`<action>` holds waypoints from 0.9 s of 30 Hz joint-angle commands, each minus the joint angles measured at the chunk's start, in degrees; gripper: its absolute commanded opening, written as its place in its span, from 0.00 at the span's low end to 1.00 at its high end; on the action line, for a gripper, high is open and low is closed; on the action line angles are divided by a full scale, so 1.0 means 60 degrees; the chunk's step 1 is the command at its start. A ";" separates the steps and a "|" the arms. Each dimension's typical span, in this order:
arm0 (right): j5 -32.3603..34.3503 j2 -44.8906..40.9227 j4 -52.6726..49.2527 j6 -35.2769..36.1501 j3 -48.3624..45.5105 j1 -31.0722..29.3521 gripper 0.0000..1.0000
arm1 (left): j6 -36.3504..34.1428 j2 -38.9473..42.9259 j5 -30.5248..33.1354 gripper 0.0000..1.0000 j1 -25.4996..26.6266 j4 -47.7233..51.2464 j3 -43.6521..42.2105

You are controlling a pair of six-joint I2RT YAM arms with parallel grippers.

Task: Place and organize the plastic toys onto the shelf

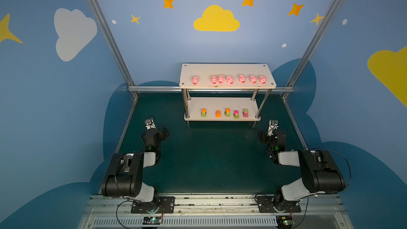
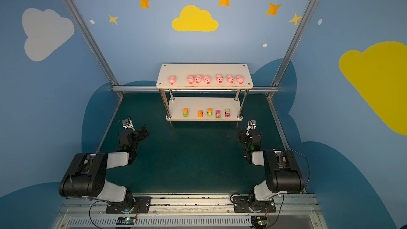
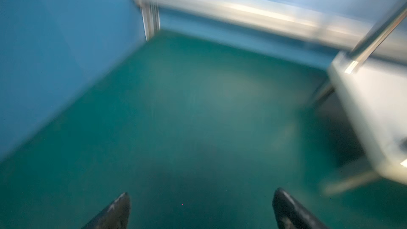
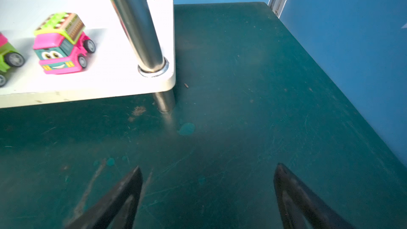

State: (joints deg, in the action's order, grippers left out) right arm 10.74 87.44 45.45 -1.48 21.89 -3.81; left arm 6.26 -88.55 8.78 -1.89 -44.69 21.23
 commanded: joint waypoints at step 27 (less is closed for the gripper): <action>-0.0033 -0.0085 0.0423 -0.0076 0.0060 -0.0071 0.92 | -0.0169 0.0198 -0.0379 1.00 0.0118 0.0077 0.0358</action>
State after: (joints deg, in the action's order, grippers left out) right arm 10.39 87.44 46.54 -1.50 21.89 -3.99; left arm 6.00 -88.29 6.52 -1.32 -44.51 22.59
